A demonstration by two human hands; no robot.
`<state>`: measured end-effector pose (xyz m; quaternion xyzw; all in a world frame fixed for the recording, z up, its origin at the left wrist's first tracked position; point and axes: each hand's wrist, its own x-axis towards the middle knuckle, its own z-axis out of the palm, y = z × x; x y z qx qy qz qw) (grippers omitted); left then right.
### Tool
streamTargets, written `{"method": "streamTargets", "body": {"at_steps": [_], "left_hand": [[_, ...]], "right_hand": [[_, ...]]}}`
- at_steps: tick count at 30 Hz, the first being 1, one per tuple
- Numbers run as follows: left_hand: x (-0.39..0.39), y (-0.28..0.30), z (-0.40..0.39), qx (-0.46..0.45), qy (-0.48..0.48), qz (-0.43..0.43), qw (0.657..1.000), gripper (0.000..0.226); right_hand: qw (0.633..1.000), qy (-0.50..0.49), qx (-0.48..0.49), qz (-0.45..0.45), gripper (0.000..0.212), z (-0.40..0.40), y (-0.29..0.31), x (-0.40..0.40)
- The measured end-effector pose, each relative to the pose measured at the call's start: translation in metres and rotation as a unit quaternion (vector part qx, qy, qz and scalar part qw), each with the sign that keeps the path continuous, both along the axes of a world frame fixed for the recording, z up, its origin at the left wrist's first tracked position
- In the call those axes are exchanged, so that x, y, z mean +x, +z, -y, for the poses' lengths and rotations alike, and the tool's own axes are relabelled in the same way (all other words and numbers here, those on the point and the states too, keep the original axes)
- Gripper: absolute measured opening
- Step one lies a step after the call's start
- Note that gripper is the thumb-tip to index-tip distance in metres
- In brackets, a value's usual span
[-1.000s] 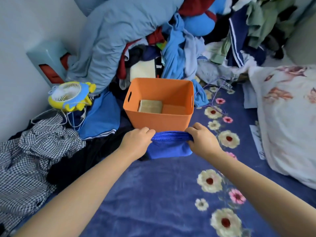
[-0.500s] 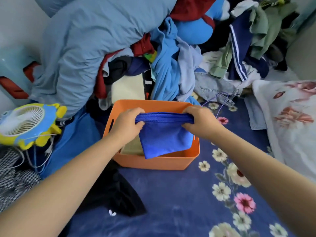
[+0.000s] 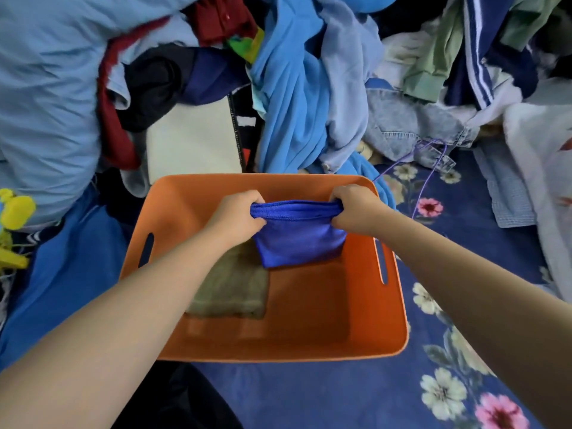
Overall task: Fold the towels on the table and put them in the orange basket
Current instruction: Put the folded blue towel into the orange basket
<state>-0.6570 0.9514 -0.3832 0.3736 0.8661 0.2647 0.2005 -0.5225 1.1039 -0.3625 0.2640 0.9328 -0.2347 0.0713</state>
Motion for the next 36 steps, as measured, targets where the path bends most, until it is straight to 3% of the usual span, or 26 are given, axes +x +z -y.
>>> {"method": "streamTargets", "body": {"at_steps": [4, 6, 7, 9, 11, 13, 17, 19, 21, 23, 25, 26, 31, 36], "left_hand": [[-0.014, -0.026, -0.002, 0.058, -0.019, -0.057, 0.997, 0.016], [-0.007, -0.046, 0.005, 0.035, -0.092, -0.065, 0.993, 0.015], [0.0, -0.057, 0.01, -0.006, -0.138, -0.066, 0.988, 0.015], [0.019, -0.082, 0.014, -0.166, -0.251, -0.074, 0.951, 0.022], [0.037, -0.103, 0.012, -0.304, -0.364, -0.094, 0.875, 0.029], [0.048, -0.115, 0.004, -0.356, -0.423, -0.099, 0.827, 0.03], [0.057, -0.131, 0.0, -0.385, -0.458, -0.102, 0.795, 0.032], [0.059, -0.136, 0.0, -0.407, -0.461, -0.087, 0.784, 0.031], [0.056, -0.138, -0.003, -0.409, -0.437, -0.05, 0.799, 0.03], [0.05, -0.136, -0.011, -0.372, -0.358, -0.013, 0.856, 0.029], [0.042, -0.132, -0.02, -0.293, -0.237, -0.043, 0.925, 0.029], [0.039, -0.132, -0.024, -0.267, -0.184, -0.068, 0.943, 0.033], [0.035, -0.145, -0.029, -0.377, -0.147, -0.058, 0.912, 0.066], [0.032, -0.156, -0.038, -0.349, -0.101, -0.081, 0.928, 0.062]], "right_hand": [[1.0, 0.018, 0.014, 0.002, 0.025, -0.006, -0.017, -0.003], [0.994, 0.061, 0.066, 0.055, 0.016, 0.005, -0.036, 0.006], [0.984, 0.093, 0.096, 0.115, 0.025, 0.014, -0.048, 0.011], [0.949, 0.15, 0.115, 0.253, 0.035, 0.034, -0.075, 0.016], [0.909, 0.199, 0.111, 0.349, 0.035, 0.049, -0.104, 0.015], [0.876, 0.232, 0.102, 0.411, 0.03, 0.055, -0.125, 0.015], [0.823, 0.286, 0.13, 0.473, 0.029, 0.058, -0.149, 0.03], [0.815, 0.294, 0.128, 0.483, 0.03, 0.063, -0.157, 0.036], [0.823, 0.298, 0.105, 0.472, 0.028, 0.071, -0.163, 0.036], [0.84, 0.293, 0.056, 0.453, 0.027, 0.078, -0.166, 0.035], [0.844, 0.284, 0.005, 0.455, 0.031, 0.081, -0.165, 0.033], [0.84, 0.276, -0.009, 0.467, 0.033, 0.081, -0.165, 0.033], [0.82, 0.242, -0.03, 0.518, 0.043, 0.075, -0.17, 0.035], [0.837, 0.228, -0.015, 0.498, 0.049, 0.067, -0.172, 0.033]]}}
